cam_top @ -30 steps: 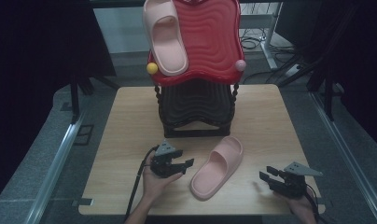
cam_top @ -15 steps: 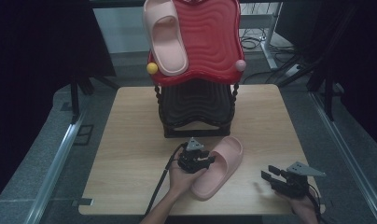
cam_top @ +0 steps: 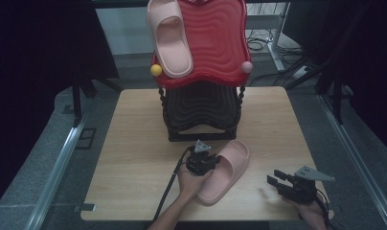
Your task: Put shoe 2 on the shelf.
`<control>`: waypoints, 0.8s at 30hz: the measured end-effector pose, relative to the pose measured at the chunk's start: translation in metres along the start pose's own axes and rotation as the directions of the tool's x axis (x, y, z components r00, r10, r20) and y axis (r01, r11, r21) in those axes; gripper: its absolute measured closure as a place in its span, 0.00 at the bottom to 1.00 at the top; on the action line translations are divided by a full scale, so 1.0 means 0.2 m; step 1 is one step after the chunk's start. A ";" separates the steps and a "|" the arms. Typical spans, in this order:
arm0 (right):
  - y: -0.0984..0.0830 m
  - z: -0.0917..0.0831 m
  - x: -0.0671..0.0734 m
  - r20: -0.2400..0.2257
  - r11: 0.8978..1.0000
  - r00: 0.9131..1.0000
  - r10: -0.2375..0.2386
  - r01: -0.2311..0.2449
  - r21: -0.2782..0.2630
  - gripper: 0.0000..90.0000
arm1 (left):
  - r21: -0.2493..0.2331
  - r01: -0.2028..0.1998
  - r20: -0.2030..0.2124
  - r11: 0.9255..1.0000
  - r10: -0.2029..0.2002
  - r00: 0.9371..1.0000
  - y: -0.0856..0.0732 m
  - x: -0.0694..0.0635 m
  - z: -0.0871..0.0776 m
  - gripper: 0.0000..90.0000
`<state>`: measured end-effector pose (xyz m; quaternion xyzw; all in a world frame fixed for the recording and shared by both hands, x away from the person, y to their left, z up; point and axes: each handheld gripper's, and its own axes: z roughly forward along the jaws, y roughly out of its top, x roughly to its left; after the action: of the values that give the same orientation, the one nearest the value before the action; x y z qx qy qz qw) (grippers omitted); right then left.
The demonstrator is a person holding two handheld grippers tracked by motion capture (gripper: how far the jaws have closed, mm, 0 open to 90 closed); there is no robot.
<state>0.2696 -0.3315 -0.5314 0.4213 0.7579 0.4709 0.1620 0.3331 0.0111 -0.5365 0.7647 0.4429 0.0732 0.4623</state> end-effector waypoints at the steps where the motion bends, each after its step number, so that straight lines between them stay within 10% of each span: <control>1: 0.00 0.00 0.00 0.000 1.000 1.000 0.000 0.000 0.000 0.61 | 0.000 0.000 0.000 1.000 0.000 1.000 0.00 0.00 0.00 0.89; 24: 0.01 -0.04 -0.03 0.026 0.996 0.997 0.072 -0.070 -0.061 0.61 | -0.032 -0.011 0.076 0.999 0.014 0.997 0.05 -0.03 -0.12 0.94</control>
<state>0.2691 -0.3408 -0.5274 0.4495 0.7257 0.4931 0.1682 0.3232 0.0210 -0.5145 0.7623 0.4189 0.0539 0.4904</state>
